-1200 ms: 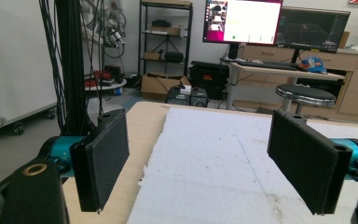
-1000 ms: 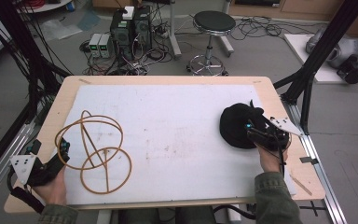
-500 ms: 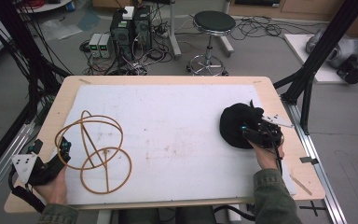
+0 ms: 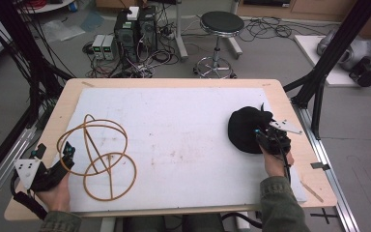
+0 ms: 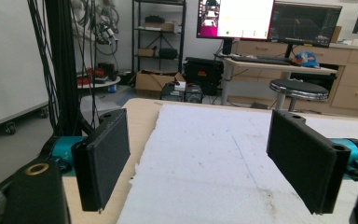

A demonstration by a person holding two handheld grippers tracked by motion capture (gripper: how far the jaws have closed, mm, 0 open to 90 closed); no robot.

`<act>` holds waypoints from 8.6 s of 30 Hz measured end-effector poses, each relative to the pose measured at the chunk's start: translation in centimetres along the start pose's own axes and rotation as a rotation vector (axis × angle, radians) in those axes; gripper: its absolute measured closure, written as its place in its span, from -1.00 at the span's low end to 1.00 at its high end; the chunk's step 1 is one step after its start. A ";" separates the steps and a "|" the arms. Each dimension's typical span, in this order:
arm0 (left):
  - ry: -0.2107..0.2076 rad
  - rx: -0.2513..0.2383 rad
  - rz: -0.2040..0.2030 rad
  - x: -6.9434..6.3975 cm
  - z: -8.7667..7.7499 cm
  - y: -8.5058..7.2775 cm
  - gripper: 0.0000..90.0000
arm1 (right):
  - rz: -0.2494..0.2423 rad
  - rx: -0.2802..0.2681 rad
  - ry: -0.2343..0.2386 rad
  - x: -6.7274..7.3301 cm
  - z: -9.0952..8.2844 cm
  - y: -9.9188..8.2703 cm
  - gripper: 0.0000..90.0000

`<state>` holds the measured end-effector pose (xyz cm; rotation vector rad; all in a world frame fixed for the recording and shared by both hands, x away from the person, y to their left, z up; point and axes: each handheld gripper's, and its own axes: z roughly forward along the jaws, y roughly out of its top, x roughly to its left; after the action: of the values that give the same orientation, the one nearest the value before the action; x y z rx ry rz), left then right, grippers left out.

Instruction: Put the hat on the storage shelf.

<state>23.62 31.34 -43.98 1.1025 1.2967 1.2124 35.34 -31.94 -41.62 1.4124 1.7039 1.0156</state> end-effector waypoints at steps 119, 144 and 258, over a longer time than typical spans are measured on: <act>-0.008 -0.009 -0.027 0.5 -0.2 0.1 -0.51 | -0.060 -0.573 1.165 28.4 -5.7 16.6 0.94; -0.004 -0.005 -0.040 0.7 -0.3 0.0 -0.51 | -0.374 -0.336 1.347 34.0 -6.1 15.0 0.93; 0.009 -0.016 -0.034 0.6 -1.1 0.3 -0.52 | -0.013 -0.353 0.713 6.8 -6.5 7.8 -0.65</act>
<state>22.50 31.87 -43.75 1.0613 1.3050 1.2019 31.93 -25.36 -31.89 0.8511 1.8623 1.8583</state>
